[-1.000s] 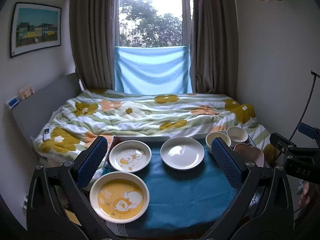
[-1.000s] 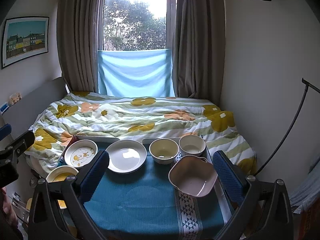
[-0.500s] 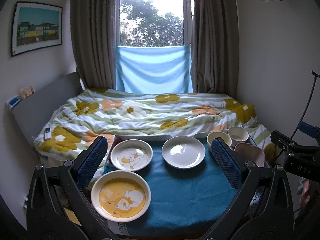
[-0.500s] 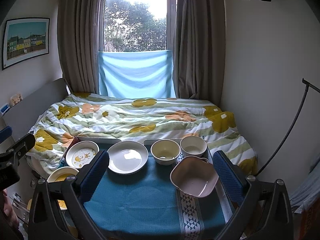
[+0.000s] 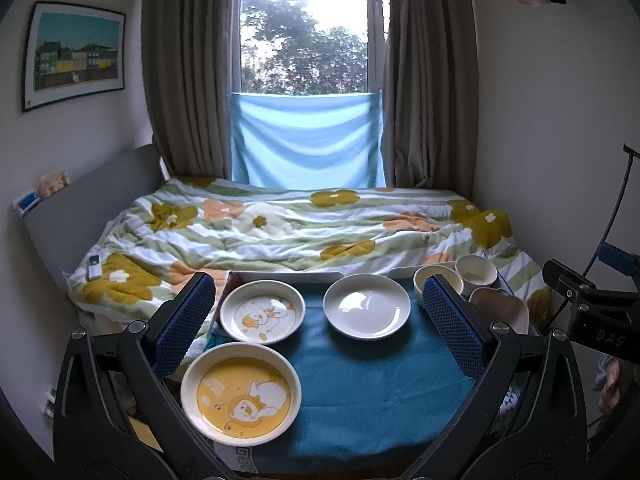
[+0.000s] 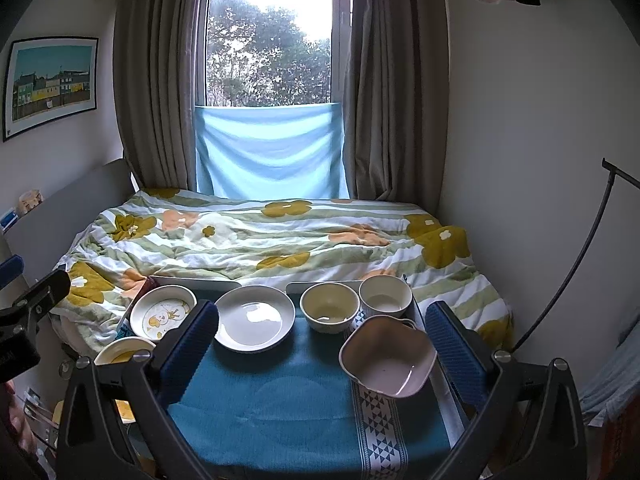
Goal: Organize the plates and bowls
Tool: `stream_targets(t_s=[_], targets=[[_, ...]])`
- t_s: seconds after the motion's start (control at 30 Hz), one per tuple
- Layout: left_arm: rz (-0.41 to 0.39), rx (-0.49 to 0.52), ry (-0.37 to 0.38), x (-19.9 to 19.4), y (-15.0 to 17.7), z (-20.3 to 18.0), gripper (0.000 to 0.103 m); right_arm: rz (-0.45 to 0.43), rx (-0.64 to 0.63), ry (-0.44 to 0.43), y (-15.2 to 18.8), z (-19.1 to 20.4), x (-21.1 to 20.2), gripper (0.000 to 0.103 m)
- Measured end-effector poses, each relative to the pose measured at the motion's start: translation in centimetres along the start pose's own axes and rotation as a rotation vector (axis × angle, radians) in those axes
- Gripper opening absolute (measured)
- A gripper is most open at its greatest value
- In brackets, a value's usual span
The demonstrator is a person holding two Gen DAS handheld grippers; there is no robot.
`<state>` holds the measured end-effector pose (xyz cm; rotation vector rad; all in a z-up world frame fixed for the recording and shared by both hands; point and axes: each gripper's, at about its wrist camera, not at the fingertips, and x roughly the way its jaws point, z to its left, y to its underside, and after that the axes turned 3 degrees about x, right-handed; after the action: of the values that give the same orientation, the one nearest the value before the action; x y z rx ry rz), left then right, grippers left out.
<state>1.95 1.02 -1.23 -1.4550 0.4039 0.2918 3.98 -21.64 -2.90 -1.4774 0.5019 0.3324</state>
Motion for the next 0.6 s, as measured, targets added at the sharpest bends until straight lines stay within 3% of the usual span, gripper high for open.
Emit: stream_targets(t_s=[0.6], targets=[[-0.006,0.016,-0.013,0.45,-0.13,-0.16,0.103,-0.003,0.006,-0.003,-0.21,-0.15,0.3,0.103]])
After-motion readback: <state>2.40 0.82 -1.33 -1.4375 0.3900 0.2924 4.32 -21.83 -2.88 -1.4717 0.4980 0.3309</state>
